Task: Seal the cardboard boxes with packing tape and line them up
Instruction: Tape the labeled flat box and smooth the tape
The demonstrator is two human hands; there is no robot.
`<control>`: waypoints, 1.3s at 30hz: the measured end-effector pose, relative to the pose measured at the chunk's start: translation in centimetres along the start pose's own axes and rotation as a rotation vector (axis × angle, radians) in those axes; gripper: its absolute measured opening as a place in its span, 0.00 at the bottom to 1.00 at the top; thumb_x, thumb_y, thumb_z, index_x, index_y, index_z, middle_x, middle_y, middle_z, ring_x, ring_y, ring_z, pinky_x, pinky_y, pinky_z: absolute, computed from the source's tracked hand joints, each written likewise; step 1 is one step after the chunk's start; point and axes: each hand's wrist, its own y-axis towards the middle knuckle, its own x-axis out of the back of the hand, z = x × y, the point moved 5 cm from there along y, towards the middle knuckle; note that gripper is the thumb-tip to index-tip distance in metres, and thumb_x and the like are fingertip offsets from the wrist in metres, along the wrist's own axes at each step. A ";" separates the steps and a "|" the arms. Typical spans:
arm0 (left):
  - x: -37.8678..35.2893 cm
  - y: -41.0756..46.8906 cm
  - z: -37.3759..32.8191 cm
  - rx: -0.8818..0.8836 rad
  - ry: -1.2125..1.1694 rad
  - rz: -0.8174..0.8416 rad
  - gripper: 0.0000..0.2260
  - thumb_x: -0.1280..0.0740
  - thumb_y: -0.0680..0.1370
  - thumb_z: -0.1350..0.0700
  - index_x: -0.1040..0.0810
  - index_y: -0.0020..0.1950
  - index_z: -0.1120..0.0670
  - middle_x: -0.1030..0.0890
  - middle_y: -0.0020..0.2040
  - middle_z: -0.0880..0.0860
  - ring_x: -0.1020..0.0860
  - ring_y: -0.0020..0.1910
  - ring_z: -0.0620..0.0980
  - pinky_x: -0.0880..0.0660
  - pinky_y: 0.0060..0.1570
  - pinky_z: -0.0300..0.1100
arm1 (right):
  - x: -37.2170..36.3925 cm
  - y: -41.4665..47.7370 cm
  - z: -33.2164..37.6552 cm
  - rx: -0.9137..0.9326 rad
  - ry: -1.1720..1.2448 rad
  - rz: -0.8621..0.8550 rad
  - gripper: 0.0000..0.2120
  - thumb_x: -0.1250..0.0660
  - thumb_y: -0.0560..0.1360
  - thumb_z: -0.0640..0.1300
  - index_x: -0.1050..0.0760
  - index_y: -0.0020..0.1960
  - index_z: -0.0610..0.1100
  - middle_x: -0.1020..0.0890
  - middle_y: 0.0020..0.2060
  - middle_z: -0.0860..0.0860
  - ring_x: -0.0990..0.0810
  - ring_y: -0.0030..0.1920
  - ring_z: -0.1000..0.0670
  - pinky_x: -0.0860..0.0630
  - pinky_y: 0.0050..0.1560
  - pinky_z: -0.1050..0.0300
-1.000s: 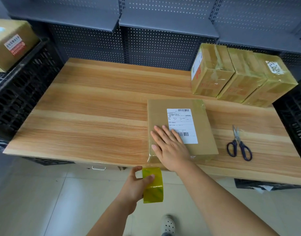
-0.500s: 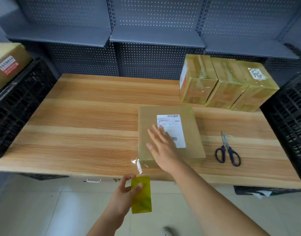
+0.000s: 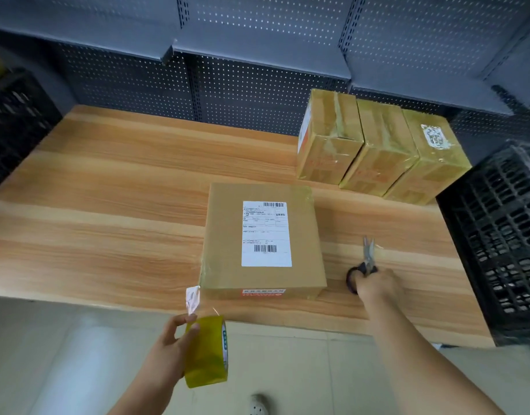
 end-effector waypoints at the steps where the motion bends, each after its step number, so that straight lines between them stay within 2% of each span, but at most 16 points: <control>1: -0.1 0.0 0.1 0.002 0.000 -0.003 0.05 0.34 0.80 0.56 0.25 0.55 0.51 0.22 0.43 0.62 0.23 0.40 0.59 0.25 0.44 0.51 | 0.3 -0.1 0.1 -0.010 -0.027 0.043 0.24 0.36 0.71 0.64 0.23 0.52 0.44 0.22 0.39 0.46 0.22 0.38 0.44 0.24 0.35 0.58; 4: -0.3 -0.4 0.3 0.020 0.002 -0.005 0.07 0.34 0.80 0.60 0.25 0.56 0.50 0.19 0.45 0.62 0.21 0.39 0.59 0.23 0.41 0.49 | 1.0 0.0 0.1 0.005 -0.026 0.158 0.17 0.36 0.77 0.56 0.23 0.53 0.42 0.24 0.36 0.47 0.26 0.33 0.46 0.37 0.27 0.60; 10: -0.3 -1.4 1.0 0.044 0.012 0.011 0.10 0.34 0.80 0.61 0.26 0.57 0.48 0.18 0.47 0.62 0.19 0.41 0.60 0.21 0.41 0.50 | 5.5 -0.3 -2.9 0.067 0.141 0.104 0.11 0.39 0.80 0.40 0.26 0.47 0.31 0.25 0.30 0.42 0.25 0.32 0.44 0.35 0.30 0.56; 12: -0.2 -1.6 1.3 0.054 0.024 0.028 0.11 0.34 0.79 0.62 0.25 0.57 0.49 0.19 0.46 0.63 0.20 0.38 0.59 0.22 0.38 0.48 | 5.9 -1.7 -3.6 0.075 0.101 0.132 0.15 0.37 0.80 0.46 0.28 0.46 0.32 0.23 0.33 0.41 0.25 0.34 0.44 0.35 0.32 0.55; 15: -0.4 -2.0 1.4 0.054 0.045 0.058 0.11 0.34 0.79 0.64 0.25 0.57 0.51 0.20 0.43 0.62 0.22 0.34 0.57 0.25 0.32 0.43 | 3.3 -2.2 -3.6 0.089 0.093 0.200 0.27 0.40 0.80 0.58 0.21 0.57 0.34 0.18 0.52 0.36 0.20 0.53 0.38 0.27 0.47 0.52; 17: -0.5 -2.1 1.6 0.044 0.053 0.079 0.11 0.34 0.79 0.64 0.25 0.57 0.51 0.19 0.42 0.62 0.22 0.35 0.57 0.24 0.34 0.45 | 2.2 -2.9 -3.3 0.074 0.131 0.145 0.28 0.41 0.79 0.60 0.20 0.57 0.36 0.19 0.55 0.36 0.20 0.57 0.37 0.27 0.51 0.52; 19: -0.4 -2.2 1.7 0.037 0.061 0.084 0.11 0.33 0.78 0.63 0.25 0.57 0.50 0.18 0.43 0.62 0.21 0.37 0.58 0.23 0.39 0.48 | 1.3 -4.0 -3.8 0.041 0.208 0.066 0.27 0.38 0.78 0.61 0.20 0.56 0.37 0.18 0.54 0.38 0.20 0.56 0.38 0.26 0.51 0.51; 21: -0.1 -2.3 1.9 0.030 0.069 0.091 0.10 0.33 0.78 0.62 0.24 0.56 0.48 0.17 0.45 0.61 0.20 0.38 0.58 0.24 0.41 0.49 | 0.0 -5.3 -4.5 0.052 0.279 0.023 0.25 0.33 0.75 0.59 0.20 0.49 0.34 0.17 0.48 0.37 0.19 0.51 0.37 0.24 0.50 0.49; 24: -0.1 -2.6 1.8 0.020 0.051 0.117 0.10 0.34 0.79 0.62 0.24 0.56 0.48 0.17 0.45 0.61 0.20 0.38 0.58 0.24 0.39 0.48 | -2.2 -6.9 -5.1 0.016 0.274 0.034 0.34 0.30 0.67 0.66 0.23 0.46 0.32 0.18 0.43 0.37 0.20 0.46 0.39 0.23 0.46 0.48; 25: 0.0 -2.6 1.8 0.016 0.051 0.119 0.11 0.34 0.79 0.62 0.24 0.57 0.48 0.17 0.45 0.61 0.20 0.38 0.59 0.23 0.40 0.48 | -2.2 -7.5 -4.8 0.023 0.277 0.003 0.34 0.30 0.67 0.67 0.24 0.46 0.33 0.19 0.44 0.38 0.21 0.48 0.39 0.23 0.46 0.48; 27: 0.2 -2.7 1.8 0.013 0.063 0.119 0.11 0.34 0.79 0.61 0.24 0.57 0.47 0.17 0.45 0.60 0.20 0.40 0.60 0.23 0.41 0.50 | -1.0 -9.4 -3.9 0.034 0.300 -0.082 0.26 0.31 0.72 0.63 0.26 0.43 0.38 0.20 0.45 0.41 0.23 0.49 0.39 0.27 0.42 0.50; 28: 0.4 -2.7 1.8 0.011 0.069 0.118 0.11 0.34 0.79 0.61 0.24 0.57 0.47 0.17 0.44 0.60 0.20 0.40 0.60 0.23 0.41 0.50 | -0.7 -10.3 -3.5 0.034 0.291 -0.064 0.24 0.34 0.75 0.62 0.26 0.43 0.40 0.21 0.43 0.43 0.23 0.47 0.40 0.29 0.40 0.52; 31: 0.5 -2.6 1.8 0.002 0.073 0.115 0.11 0.34 0.79 0.62 0.24 0.57 0.47 0.16 0.46 0.61 0.20 0.40 0.60 0.23 0.41 0.49 | -1.6 -11.6 -2.8 -0.002 0.126 0.085 0.27 0.45 0.79 0.66 0.24 0.47 0.41 0.26 0.34 0.48 0.26 0.40 0.44 0.35 0.32 0.56; 33: 0.2 -2.6 1.8 -0.003 0.071 0.128 0.11 0.34 0.79 0.62 0.24 0.57 0.47 0.17 0.47 0.62 0.20 0.40 0.60 0.23 0.41 0.48 | -1.8 -11.4 -2.5 -0.037 0.035 0.117 0.29 0.48 0.79 0.66 0.24 0.49 0.41 0.27 0.34 0.48 0.27 0.39 0.44 0.33 0.34 0.56; 36: 0.1 -2.5 1.7 -0.004 0.073 0.132 0.12 0.33 0.78 0.62 0.24 0.58 0.48 0.17 0.49 0.62 0.19 0.42 0.60 0.23 0.41 0.48 | -1.5 -10.8 -1.6 -0.026 -0.043 0.177 0.26 0.45 0.78 0.64 0.27 0.40 0.42 0.24 0.34 0.47 0.24 0.40 0.44 0.27 0.37 0.55; 39: 0.0 -2.4 1.6 -0.003 0.069 0.133 0.12 0.33 0.78 0.62 0.25 0.58 0.49 0.17 0.48 0.62 0.19 0.43 0.61 0.23 0.40 0.48 | -1.0 -10.8 -1.8 -0.007 -0.046 0.138 0.22 0.38 0.74 0.64 0.23 0.43 0.45 0.22 0.35 0.49 0.22 0.38 0.45 0.27 0.36 0.58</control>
